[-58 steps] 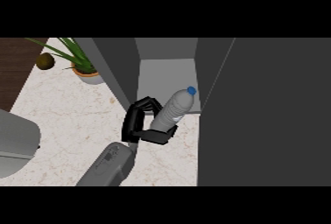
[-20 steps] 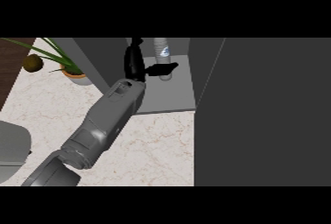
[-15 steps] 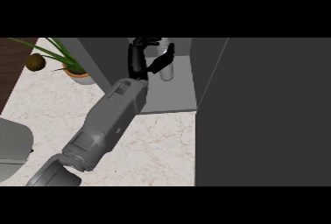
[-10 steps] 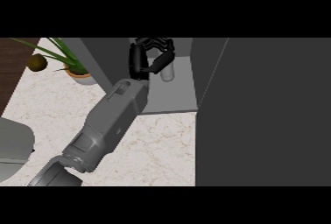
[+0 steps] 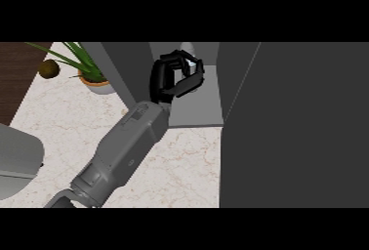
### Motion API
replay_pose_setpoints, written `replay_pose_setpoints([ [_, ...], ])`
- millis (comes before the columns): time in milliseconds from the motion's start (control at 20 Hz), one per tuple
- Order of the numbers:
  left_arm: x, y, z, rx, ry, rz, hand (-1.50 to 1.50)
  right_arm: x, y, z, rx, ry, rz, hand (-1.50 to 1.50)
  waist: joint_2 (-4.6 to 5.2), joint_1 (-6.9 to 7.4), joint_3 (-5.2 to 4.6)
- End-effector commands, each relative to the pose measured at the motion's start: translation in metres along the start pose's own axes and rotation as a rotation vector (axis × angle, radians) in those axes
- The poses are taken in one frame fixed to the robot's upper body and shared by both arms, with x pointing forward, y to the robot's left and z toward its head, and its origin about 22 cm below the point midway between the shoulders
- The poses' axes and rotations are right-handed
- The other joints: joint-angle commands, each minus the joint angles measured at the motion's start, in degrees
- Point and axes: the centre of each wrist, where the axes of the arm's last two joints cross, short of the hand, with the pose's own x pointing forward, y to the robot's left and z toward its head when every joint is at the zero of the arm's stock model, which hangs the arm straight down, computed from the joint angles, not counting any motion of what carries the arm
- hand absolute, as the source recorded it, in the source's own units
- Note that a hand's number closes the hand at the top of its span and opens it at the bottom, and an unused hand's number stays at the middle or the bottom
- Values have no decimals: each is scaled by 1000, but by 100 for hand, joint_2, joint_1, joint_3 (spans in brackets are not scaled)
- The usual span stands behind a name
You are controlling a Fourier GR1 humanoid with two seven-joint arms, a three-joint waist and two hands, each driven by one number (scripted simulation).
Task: Pick up the bottled water, place it into the cabinet and close the cabinet
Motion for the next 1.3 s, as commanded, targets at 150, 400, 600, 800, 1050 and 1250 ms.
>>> replay_pose_setpoints([
  [150,-7,-18,60,-162,75,221,-150,35,7,-14,10,-42,26,-150,-54,102,-2],
  [400,-18,-20,127,-225,159,289,-150,35,21,-14,-46,-36,25,-150,-91,257,-4],
  [600,-2,-11,165,-155,131,298,-150,32,17,-14,-59,-37,60,-150,-81,369,0],
  [800,8,45,206,-103,120,248,-150,30,23,-12,-56,-21,37,-150,-91,418,-3],
  [1050,23,89,241,-60,130,261,-150,30,24,-17,159,24,39,150,-66,432,-13],
  [1250,35,105,259,-102,116,260,-150,34,16,-25,409,4,101,150,-131,528,-25],
])
